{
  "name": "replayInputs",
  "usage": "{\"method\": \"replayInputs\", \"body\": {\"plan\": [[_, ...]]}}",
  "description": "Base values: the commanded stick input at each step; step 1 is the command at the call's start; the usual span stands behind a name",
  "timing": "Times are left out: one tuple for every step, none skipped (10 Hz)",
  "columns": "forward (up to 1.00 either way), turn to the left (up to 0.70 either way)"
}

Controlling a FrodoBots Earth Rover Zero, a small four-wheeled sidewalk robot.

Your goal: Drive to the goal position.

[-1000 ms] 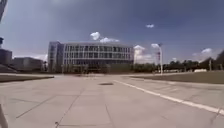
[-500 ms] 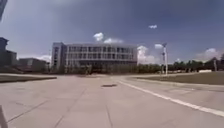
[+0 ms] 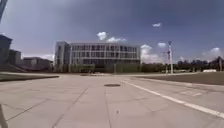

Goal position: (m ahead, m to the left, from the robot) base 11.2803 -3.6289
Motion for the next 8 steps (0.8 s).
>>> {"method": "replayInputs", "body": {"plan": [[0.70,0.10],[0.70,0.10],[0.70,0.10],[0.70,0.10],[0.70,0.10],[0.70,0.10],[0.70,0.10],[0.70,0.10]]}}
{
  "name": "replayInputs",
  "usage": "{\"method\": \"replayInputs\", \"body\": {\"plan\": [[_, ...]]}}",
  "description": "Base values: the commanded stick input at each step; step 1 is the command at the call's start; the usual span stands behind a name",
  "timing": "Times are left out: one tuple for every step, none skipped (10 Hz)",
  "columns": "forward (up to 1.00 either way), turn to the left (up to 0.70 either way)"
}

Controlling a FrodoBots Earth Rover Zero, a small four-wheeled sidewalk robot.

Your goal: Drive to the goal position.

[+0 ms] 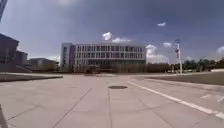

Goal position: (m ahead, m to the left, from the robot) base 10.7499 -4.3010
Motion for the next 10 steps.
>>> {"method": "replayInputs", "body": {"plan": [[0.70,0.10],[0.70,0.10],[0.70,0.10],[0.70,0.10],[0.70,0.10],[0.70,0.10],[0.70,0.10],[0.70,0.10],[0.70,0.10],[0.70,0.10]]}}
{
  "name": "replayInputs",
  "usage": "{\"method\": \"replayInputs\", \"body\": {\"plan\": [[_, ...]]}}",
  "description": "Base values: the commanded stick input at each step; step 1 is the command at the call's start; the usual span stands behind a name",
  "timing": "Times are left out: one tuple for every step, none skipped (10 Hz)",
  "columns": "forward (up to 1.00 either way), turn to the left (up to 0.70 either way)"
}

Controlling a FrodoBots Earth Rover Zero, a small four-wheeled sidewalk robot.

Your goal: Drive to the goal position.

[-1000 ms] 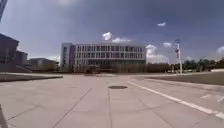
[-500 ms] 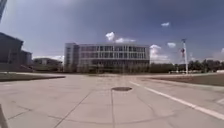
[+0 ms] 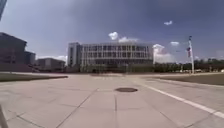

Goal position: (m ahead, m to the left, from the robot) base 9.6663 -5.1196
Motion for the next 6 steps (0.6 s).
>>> {"method": "replayInputs", "body": {"plan": [[0.70,0.10],[0.70,0.10],[0.70,0.10],[0.70,0.10],[0.70,0.10],[0.70,0.10]]}}
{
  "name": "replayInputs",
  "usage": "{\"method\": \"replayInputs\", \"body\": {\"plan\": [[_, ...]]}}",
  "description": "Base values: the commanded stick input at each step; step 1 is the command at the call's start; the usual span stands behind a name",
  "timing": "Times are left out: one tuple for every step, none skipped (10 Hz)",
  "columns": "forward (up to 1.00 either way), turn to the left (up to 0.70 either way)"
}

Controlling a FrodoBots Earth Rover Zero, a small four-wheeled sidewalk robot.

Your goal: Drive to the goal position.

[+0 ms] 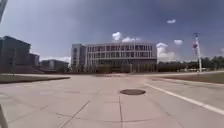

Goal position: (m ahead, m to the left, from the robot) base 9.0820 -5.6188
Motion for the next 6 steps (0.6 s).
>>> {"method": "replayInputs", "body": {"plan": [[0.70,0.10],[0.70,0.10],[0.70,0.10],[0.70,0.10],[0.70,0.10],[0.70,0.10]]}}
